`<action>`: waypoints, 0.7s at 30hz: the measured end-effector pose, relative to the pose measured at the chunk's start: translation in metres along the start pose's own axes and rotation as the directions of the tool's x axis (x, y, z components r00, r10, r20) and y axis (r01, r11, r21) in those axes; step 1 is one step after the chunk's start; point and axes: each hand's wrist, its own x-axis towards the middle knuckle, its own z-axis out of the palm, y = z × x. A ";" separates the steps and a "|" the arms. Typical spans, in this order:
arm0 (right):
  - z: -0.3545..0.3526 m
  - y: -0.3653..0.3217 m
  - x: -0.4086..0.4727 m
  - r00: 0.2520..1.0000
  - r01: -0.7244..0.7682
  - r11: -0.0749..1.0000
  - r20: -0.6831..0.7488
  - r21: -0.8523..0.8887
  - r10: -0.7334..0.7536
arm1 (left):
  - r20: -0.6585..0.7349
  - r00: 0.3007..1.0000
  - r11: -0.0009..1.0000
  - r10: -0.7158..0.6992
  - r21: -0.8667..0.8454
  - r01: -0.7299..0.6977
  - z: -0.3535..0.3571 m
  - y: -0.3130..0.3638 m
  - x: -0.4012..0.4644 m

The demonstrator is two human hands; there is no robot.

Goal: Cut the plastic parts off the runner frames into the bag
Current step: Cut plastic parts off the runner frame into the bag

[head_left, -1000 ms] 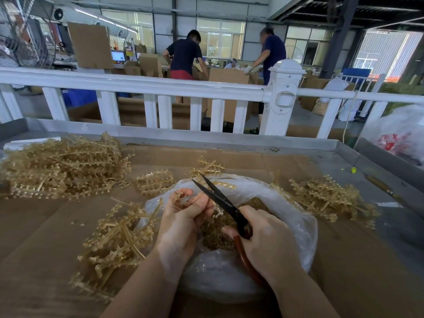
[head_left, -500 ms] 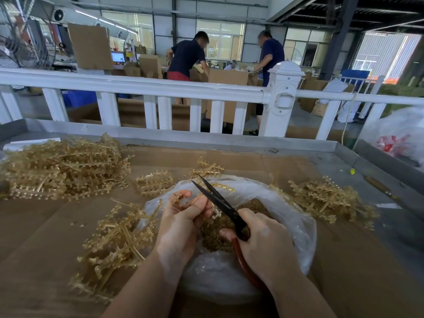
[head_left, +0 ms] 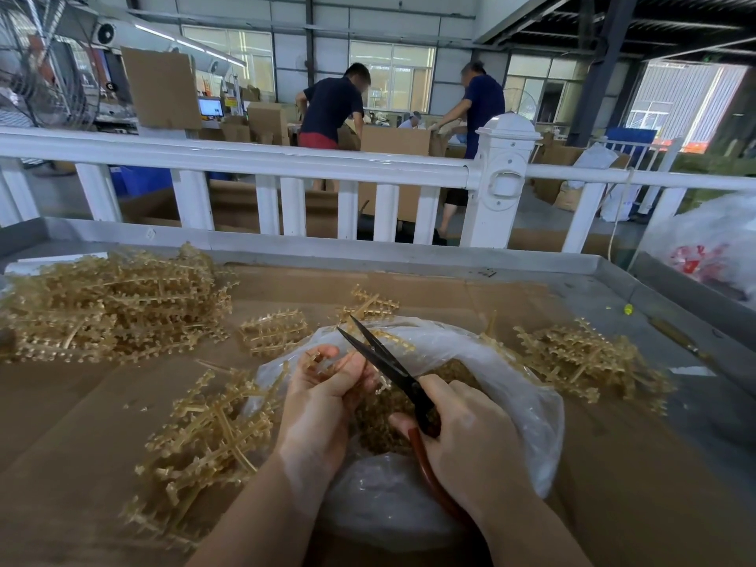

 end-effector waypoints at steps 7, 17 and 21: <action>-0.001 0.000 0.000 1.000 -0.012 1.000 0.020 0.008 0.011 | 0.021 1.000 1.000 -0.008 0.026 0.008 0.001 0.000 -0.002; 0.001 -0.001 0.001 0.999 -0.015 1.000 -0.031 0.011 0.016 | -0.020 1.000 0.999 -0.001 0.036 0.002 0.004 0.000 -0.002; -0.001 -0.001 0.001 1.000 -0.015 1.000 -0.002 0.026 0.016 | -0.005 1.000 1.000 -0.001 0.021 0.001 0.004 0.000 -0.003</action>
